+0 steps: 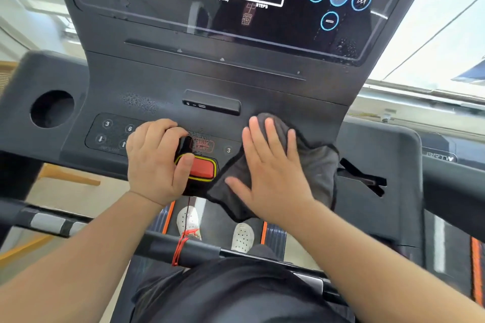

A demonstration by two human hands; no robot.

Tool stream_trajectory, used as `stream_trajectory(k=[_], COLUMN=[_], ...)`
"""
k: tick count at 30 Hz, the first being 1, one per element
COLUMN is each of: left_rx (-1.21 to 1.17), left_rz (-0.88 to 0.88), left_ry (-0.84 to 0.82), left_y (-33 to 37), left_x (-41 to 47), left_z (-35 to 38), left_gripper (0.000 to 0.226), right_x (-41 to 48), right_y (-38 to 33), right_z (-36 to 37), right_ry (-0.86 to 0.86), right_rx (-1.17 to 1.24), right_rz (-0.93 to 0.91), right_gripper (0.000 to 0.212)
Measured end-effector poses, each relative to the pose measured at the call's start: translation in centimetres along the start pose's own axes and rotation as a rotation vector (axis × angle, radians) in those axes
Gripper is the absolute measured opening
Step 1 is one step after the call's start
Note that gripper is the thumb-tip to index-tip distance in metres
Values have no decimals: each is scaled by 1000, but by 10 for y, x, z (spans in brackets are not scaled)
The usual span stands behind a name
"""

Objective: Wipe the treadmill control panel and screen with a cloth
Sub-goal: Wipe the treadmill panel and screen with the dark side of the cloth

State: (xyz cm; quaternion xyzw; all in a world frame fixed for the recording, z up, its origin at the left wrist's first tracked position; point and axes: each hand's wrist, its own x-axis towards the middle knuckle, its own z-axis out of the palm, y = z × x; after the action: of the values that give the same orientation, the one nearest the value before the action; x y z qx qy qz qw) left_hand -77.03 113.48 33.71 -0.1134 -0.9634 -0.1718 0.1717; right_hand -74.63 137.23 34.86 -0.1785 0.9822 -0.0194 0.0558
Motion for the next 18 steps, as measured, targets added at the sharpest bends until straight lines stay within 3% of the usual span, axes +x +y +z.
stream_trajectory(k=[5,9,12,15,18], left_rx=[-3,-1,-7,-71,-178], left_rz=[-8,-7,3,23,72], left_ry=[-21,-24,-26,-13,8], left_y=[0,0,-1,-5,-9], left_x=[0,1,1,2,2], left_z=[0,-2,-2,-3,-9], left_gripper=[69,70,69,68,67], right_x=[-39,-16,6,17,12], right_y=[42,75,41,-7,-31], right_z=[8,-11,-12,-5,1], right_ry=[-42,-22,-13,6,-3], right_rx=[-97,-102,-77,-12,-8], right_rz=[-335,15,201,251,157], right_gripper=[96,112,112,108,94])
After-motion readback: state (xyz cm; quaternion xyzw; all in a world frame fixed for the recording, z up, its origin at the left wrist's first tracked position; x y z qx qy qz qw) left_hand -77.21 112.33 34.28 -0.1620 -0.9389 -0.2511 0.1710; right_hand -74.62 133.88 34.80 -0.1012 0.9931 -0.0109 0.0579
